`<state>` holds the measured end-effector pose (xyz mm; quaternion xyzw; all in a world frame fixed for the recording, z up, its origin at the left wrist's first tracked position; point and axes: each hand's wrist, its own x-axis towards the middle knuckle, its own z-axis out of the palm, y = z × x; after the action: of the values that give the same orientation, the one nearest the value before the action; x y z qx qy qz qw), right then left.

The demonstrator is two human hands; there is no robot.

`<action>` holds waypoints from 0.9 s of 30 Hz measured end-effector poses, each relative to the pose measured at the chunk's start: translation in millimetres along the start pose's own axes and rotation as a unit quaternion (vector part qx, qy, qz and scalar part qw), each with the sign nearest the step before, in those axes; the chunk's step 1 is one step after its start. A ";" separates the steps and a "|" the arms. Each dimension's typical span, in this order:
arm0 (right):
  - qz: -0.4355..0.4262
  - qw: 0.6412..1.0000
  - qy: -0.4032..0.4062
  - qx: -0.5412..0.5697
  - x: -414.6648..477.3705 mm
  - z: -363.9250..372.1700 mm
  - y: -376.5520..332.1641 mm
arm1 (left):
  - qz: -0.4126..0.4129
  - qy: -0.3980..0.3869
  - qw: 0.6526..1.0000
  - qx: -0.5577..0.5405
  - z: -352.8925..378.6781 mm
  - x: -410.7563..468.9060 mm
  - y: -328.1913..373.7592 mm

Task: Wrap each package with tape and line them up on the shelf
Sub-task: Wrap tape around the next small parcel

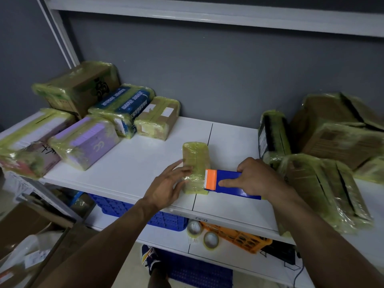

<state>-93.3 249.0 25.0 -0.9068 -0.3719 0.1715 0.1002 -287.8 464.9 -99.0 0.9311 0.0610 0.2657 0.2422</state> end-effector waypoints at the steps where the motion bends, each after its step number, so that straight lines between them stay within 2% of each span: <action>1: 0.001 1.000 -0.002 0.000 1.9 -0.2 -0.2 | -0.008 -0.003 1.000 -0.015 0.7 0.9 0.4; 3: 0.004 1.000 -0.006 0.000 5.2 0.0 -0.8 | -0.018 -0.014 0.999 -0.032 0.6 2.9 -0.1; 7: 0.012 1.000 -0.012 -0.005 8.3 1.5 -0.6 | 0.008 -0.019 1.000 0.011 2.5 2.3 2.3; 13: 0.004 1.000 -0.020 -0.008 9.1 1.9 0.6 | -0.065 0.021 0.997 0.038 2.7 19.1 22.2; 22: 0.001 1.000 -0.002 0.025 -1.1 11.7 3.6 | -0.001 0.002 0.997 0.078 -1.8 22.7 18.5; 27: -0.003 0.999 0.002 0.041 -13.6 4.1 16.5 | -0.038 -0.059 0.998 -0.005 -16.5 23.3 9.5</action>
<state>-93.3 227.9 19.4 -0.9013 -0.3667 0.1846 0.1385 -276.7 469.1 -71.4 0.9409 0.0806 0.2017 0.2597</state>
